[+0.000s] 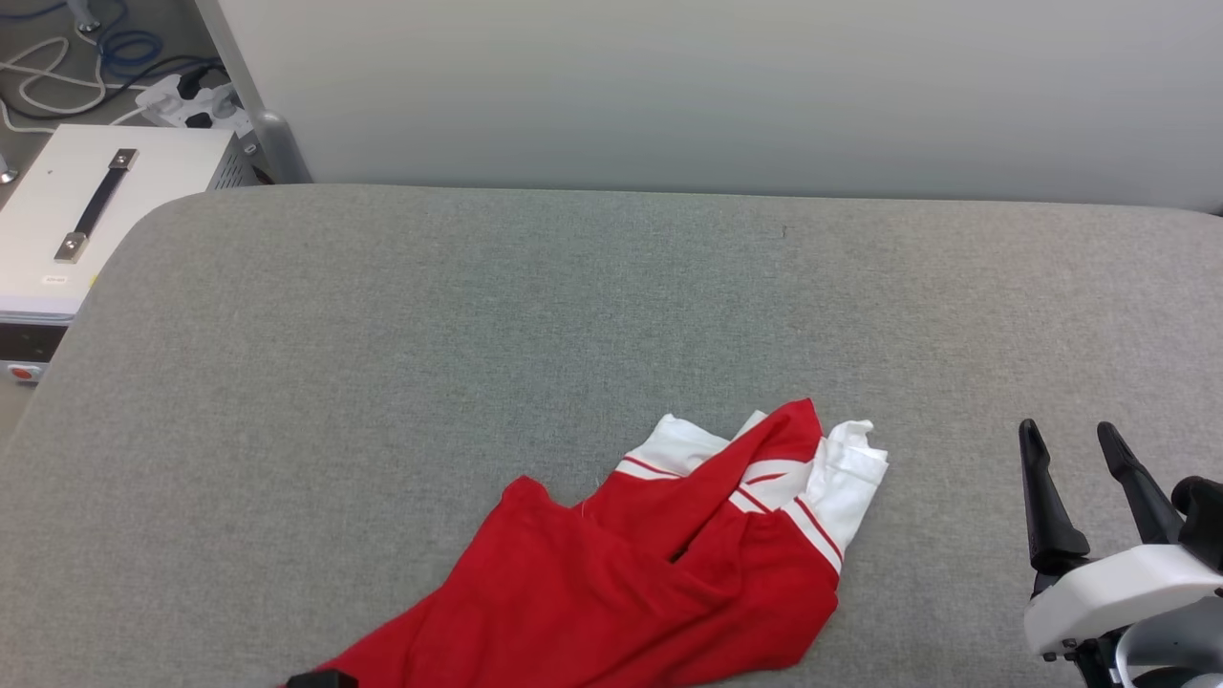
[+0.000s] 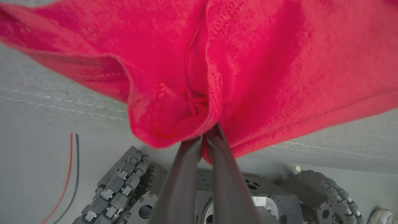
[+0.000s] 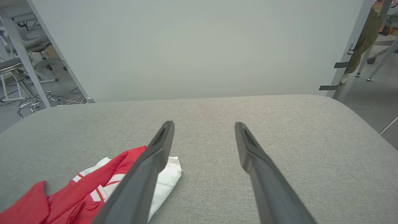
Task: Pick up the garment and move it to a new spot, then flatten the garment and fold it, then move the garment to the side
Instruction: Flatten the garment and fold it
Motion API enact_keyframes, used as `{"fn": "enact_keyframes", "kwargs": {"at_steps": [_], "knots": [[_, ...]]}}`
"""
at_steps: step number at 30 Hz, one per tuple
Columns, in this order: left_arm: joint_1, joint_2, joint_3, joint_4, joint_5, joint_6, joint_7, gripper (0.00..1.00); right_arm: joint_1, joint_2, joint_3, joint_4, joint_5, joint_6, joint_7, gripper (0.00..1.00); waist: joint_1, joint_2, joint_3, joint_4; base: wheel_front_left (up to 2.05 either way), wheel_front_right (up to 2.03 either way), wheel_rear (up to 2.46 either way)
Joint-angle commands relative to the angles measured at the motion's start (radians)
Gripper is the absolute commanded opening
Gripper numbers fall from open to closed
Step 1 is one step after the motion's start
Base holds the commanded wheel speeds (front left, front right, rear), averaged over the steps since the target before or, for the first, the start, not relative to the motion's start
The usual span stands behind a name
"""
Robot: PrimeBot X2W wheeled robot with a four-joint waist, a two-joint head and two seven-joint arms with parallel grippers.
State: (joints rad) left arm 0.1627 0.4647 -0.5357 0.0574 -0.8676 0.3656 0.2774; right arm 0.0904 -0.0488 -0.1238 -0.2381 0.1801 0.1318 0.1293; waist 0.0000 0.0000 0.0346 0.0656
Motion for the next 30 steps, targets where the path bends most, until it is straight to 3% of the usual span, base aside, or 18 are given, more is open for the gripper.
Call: {"fn": "enact_keyframes", "kwargs": {"at_steps": [1,2,4,15,23,26,30], "knots": [[0.015,-0.014,-0.002,0.021,-0.017,-0.011,-0.005,0.00,0.015,-0.001,0.001,-0.008,0.000,-0.001,0.004,1.00,0.0000,0.0000,-0.009,-0.004,0.00,0.00,0.00],[0.014,-0.023,-0.004,0.031,-0.020,-0.017,-0.011,0.00,0.017,-0.001,0.000,-0.009,0.001,-0.001,0.005,1.00,0.0000,0.0000,-0.011,-0.005,0.00,0.00,0.00],[0.002,-0.039,-0.006,0.047,-0.016,-0.027,-0.031,1.00,0.022,-0.001,-0.003,-0.013,0.002,-0.001,0.008,1.00,0.0000,0.0000,-0.018,-0.005,0.00,0.00,0.00],[-0.116,-0.026,0.041,-0.024,0.120,-0.014,-0.244,1.00,0.044,-0.001,-0.013,-0.020,0.006,-0.001,0.026,1.00,0.0000,0.0000,-0.052,-0.009,0.00,0.00,0.00],[-0.216,-0.001,0.031,-0.127,0.236,0.000,-0.318,1.00,0.044,-0.001,-0.017,-0.025,0.010,-0.001,0.035,1.00,0.0000,0.0000,-0.036,-0.018,0.00,0.00,0.00],[-0.279,0.009,0.013,-0.133,0.266,-0.018,-0.303,1.00,0.035,-0.001,-0.015,-0.032,0.009,-0.001,0.036,1.00,0.0000,0.0000,-0.014,-0.022,0.00,0.00,0.00],[-0.403,-0.001,-0.028,-0.119,0.288,-0.074,-0.254,1.00,0.014,-0.001,-0.005,-0.042,0.005,-0.001,0.035,1.00,0.0000,0.0000,0.028,-0.037,0.00,0.00,0.00]]}}
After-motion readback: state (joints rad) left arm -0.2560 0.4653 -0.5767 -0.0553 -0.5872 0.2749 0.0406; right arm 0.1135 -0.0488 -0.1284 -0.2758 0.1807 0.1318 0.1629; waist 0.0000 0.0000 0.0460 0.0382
